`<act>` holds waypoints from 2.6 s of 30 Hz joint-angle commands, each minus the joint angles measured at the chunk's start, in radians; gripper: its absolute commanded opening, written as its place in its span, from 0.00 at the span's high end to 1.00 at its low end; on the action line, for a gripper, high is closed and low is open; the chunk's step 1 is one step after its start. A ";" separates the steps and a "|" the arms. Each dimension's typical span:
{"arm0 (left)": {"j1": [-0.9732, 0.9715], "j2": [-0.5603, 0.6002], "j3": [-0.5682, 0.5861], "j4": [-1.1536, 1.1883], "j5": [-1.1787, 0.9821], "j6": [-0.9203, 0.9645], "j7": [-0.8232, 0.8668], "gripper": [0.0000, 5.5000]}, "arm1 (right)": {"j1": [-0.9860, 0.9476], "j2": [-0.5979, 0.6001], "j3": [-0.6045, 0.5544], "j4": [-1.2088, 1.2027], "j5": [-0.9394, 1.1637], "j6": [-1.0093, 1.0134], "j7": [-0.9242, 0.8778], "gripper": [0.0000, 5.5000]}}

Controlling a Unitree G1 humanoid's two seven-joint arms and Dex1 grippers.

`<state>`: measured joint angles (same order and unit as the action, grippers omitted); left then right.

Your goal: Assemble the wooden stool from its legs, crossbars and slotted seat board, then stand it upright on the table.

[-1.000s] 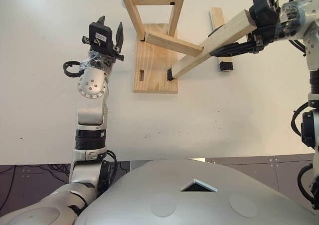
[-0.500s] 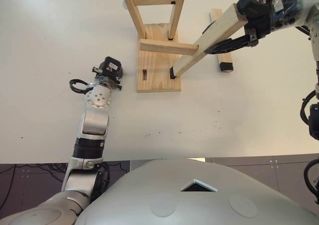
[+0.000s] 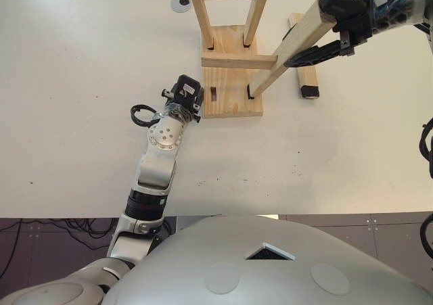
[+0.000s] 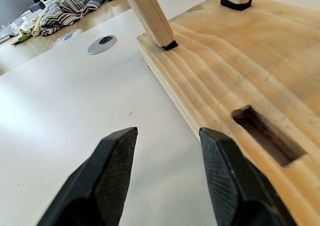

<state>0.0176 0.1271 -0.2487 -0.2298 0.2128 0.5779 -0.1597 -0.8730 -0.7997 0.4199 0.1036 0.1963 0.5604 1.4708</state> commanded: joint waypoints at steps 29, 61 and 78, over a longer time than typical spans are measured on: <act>-0.002 0.051 0.131 0.129 -0.051 -0.108 0.031 0.59 | 0.090 0.148 -0.042 0.006 0.087 0.254 -0.194 0.63; -0.097 0.177 0.328 0.275 -0.102 -0.174 0.036 0.59 | 0.554 0.454 -0.502 -0.056 0.018 0.227 -1.083 0.44; -0.127 0.150 0.314 0.254 -0.113 -0.176 0.043 0.59 | 0.626 0.505 -0.473 0.095 -0.039 0.110 -1.224 0.40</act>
<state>-0.0994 0.2727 0.0636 0.0324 0.1016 0.4061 -0.1180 -0.2581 -0.3178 -0.0468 0.1694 0.1587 0.6569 0.2566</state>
